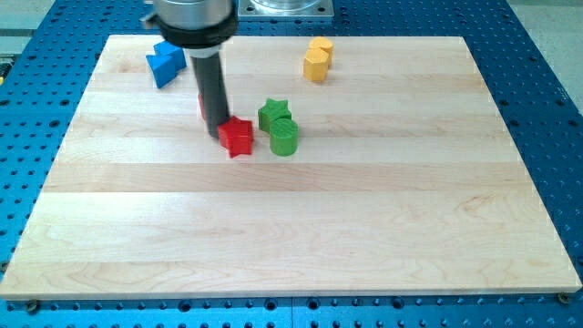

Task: Push the red blocks closely to the green blocks

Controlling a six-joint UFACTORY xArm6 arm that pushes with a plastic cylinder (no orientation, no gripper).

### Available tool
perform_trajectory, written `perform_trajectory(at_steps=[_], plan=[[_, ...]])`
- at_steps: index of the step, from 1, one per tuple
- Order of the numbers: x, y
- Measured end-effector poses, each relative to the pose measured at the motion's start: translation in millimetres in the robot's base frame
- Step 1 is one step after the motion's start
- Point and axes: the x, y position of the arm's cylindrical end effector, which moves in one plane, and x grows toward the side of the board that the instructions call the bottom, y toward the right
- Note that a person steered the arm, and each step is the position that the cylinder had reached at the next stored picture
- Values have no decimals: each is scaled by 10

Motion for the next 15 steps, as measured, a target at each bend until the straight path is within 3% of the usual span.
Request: perform_trajectory(at_steps=[1, 2, 3, 5, 6, 8, 9, 13, 14, 15], plan=[[-22, -582], [-335, -706], [-591, -171], [-427, 246], [-278, -451], [533, -435], [470, 95], [428, 275], [448, -289], [448, -454]])
